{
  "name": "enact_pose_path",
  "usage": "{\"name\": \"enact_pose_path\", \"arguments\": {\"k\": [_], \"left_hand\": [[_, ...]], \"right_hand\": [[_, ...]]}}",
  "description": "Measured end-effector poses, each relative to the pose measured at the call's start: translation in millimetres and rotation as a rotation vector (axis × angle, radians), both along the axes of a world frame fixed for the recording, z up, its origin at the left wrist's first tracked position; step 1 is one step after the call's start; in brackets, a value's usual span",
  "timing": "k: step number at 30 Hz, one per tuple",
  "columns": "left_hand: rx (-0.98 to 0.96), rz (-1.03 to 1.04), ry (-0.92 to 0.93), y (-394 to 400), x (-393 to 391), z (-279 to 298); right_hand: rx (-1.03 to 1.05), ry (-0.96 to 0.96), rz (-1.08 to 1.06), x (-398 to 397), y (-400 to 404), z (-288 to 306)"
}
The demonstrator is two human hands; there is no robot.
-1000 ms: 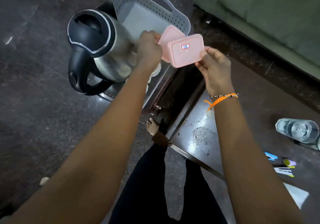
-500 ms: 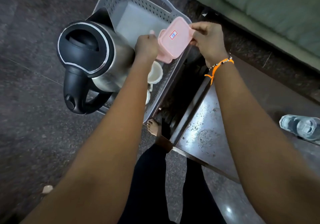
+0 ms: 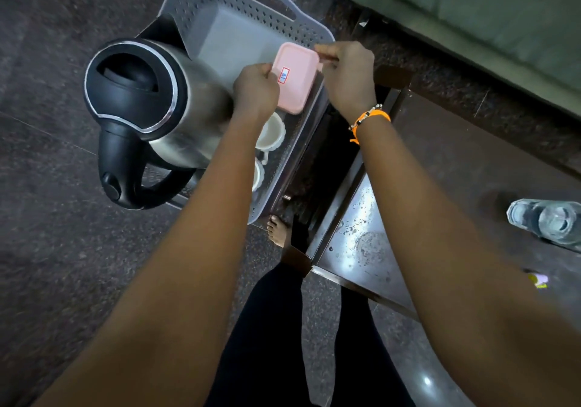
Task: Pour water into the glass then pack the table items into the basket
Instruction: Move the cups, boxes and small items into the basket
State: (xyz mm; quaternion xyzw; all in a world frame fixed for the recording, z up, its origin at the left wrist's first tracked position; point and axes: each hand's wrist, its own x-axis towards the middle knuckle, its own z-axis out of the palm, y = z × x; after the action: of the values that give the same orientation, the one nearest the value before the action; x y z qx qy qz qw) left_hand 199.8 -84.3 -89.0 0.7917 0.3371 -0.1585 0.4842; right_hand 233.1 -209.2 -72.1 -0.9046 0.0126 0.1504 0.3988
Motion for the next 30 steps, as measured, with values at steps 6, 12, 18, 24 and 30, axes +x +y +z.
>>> {"name": "enact_pose_path", "arguments": {"k": [6,12,18,24,30], "left_hand": [[0.272,-0.068,-0.321,-37,-40,37],[0.09,-0.128,-0.268,-110,-109,48],[-0.059,-0.441,0.012,-221,-181,22],[-0.207,-0.652,0.29,-328,-232,-7],[0.033,-0.942,0.277,-412,-264,-31]], "right_hand": [[0.161,0.03,-0.146,-39,-33,5],[0.306,0.203,-0.27,-123,-99,1],[0.236,0.32,-0.478,-221,-220,-17],[0.154,0.359,-0.825,-301,-351,-41],[0.102,0.374,-1.051,-348,-434,-64]]}}
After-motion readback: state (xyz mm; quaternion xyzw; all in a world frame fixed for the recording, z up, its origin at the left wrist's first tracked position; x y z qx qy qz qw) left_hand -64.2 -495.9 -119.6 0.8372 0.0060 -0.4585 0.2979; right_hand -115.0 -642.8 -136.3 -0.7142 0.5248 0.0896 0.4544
